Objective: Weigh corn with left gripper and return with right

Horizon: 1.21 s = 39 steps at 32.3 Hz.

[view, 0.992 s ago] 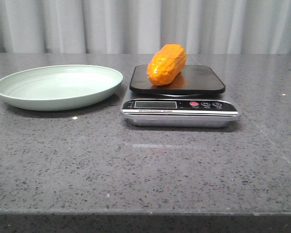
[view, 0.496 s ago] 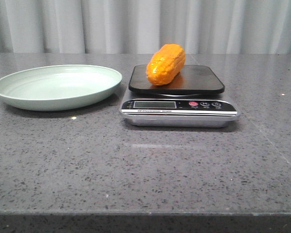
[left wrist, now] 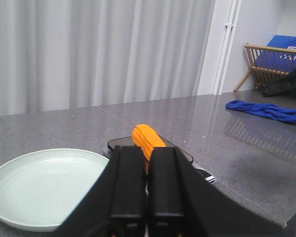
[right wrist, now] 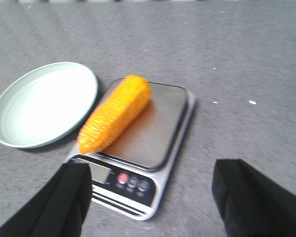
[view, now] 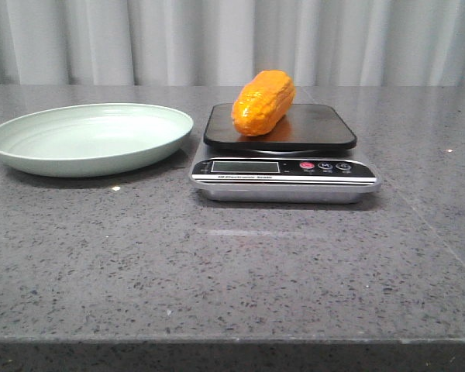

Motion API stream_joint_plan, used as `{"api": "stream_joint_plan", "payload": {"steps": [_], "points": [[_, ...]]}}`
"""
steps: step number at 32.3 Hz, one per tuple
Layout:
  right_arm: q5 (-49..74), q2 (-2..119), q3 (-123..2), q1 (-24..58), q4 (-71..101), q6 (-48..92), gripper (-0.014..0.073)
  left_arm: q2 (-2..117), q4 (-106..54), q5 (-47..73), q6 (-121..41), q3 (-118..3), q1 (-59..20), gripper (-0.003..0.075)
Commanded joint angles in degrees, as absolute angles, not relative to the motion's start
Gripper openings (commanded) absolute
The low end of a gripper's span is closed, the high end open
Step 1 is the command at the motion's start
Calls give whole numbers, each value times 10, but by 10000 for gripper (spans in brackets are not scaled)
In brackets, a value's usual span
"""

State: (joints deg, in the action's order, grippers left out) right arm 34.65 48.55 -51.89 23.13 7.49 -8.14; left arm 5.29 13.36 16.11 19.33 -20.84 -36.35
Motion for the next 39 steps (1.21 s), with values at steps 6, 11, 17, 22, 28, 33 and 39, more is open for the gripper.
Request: {"api": "stream_joint_plan", "payload": {"steps": [6, 11, 17, 22, 28, 33, 39], "points": [[448, 692, -783, 293, 54, -159, 603, 59, 134, 116, 194, -224, -366, 127], [517, 790, -896, 335, -29, -291, 603, 59, 134, 116, 194, -224, -366, 127], [595, 884, -980, 383, -128, -440, 603, 59, 134, 116, 194, -224, -366, 127], [627, 933, -999, 386, -131, -506, 603, 59, 134, 116, 194, -224, -366, 127], [644, 970, -1000, 386, -142, -531, 603, 56, 134, 116, 194, -224, -366, 127], [644, 1000, -1000, 386, -143, -531, 603, 54, 134, 116, 194, -224, -366, 127], [646, 1037, -1000, 381, -156, -531, 602, 54, 134, 116, 194, -224, -366, 127]]}}
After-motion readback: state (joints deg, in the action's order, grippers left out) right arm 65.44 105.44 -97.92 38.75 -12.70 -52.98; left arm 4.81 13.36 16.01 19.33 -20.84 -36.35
